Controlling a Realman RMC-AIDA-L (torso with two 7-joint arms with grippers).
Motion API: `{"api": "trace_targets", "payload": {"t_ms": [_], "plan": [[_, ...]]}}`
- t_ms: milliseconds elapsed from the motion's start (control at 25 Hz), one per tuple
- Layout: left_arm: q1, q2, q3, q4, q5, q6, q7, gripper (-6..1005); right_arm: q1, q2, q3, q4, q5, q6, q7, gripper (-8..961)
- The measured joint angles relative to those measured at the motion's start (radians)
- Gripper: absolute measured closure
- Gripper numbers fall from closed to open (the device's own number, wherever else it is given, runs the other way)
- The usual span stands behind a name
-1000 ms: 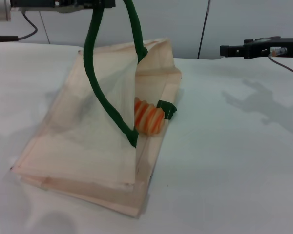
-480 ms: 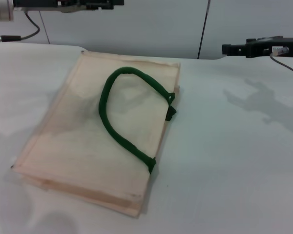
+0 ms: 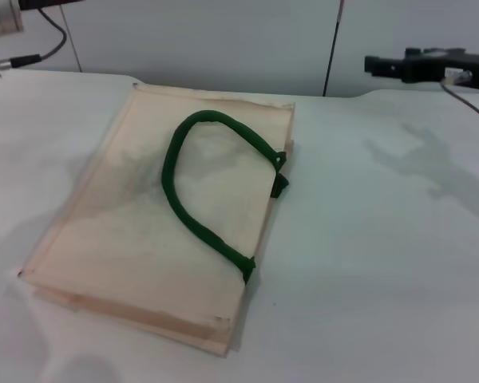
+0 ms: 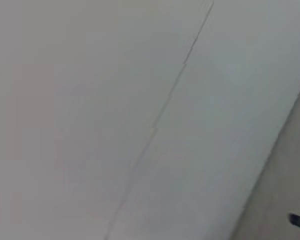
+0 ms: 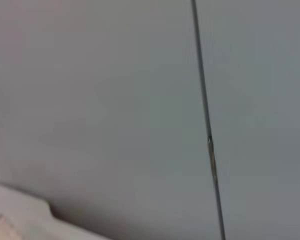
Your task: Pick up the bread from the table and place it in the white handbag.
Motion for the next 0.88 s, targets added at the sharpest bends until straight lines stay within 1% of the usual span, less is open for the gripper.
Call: {"api": "trace_targets", "payload": {"t_ms": [40,120,160,240,400,480,560,720,800,880], "plan": [[0.009,-0.01,0.0,0.0,-0.022,-0.012,0.036,241,-0.003,0.014,0.05,0.0,0.001,0.001,-0.049,60],[0.023,-0.034,0.0,0.003,-0.061,-0.045,0.125,203,-0.011,0.03,0.141,0.01,0.017,0.004,-0.152,59],[0.03,-0.051,0.0,0.003,-0.079,-0.071,0.177,184,-0.014,0.033,0.173,0.021,0.036,0.006,-0.202,59],[0.042,-0.08,0.0,0.004,-0.12,-0.108,0.27,183,-0.022,0.034,0.216,0.059,0.109,0.008,-0.312,58],[0.084,-0.137,0.0,0.005,-0.235,-0.138,0.466,183,-0.041,0.035,0.244,0.115,0.261,0.008,-0.496,56],[0.098,-0.157,0.0,0.005,-0.277,-0.15,0.541,183,-0.051,0.036,0.246,0.145,0.358,0.009,-0.595,56],[0.111,-0.166,-0.002,0.019,-0.303,-0.16,0.605,183,-0.059,0.036,0.247,0.173,0.445,0.009,-0.684,57],[0.133,-0.168,-0.005,0.063,-0.35,-0.176,0.691,183,-0.082,0.039,0.248,0.235,0.651,0.043,-0.893,59],[0.146,-0.17,-0.009,0.081,-0.392,-0.183,0.707,183,-0.096,0.039,0.248,0.261,0.739,0.088,-0.971,59],[0.173,-0.171,-0.013,0.121,-0.484,-0.193,0.725,183,-0.112,0.04,0.248,0.284,0.821,0.144,-1.047,60]]}}
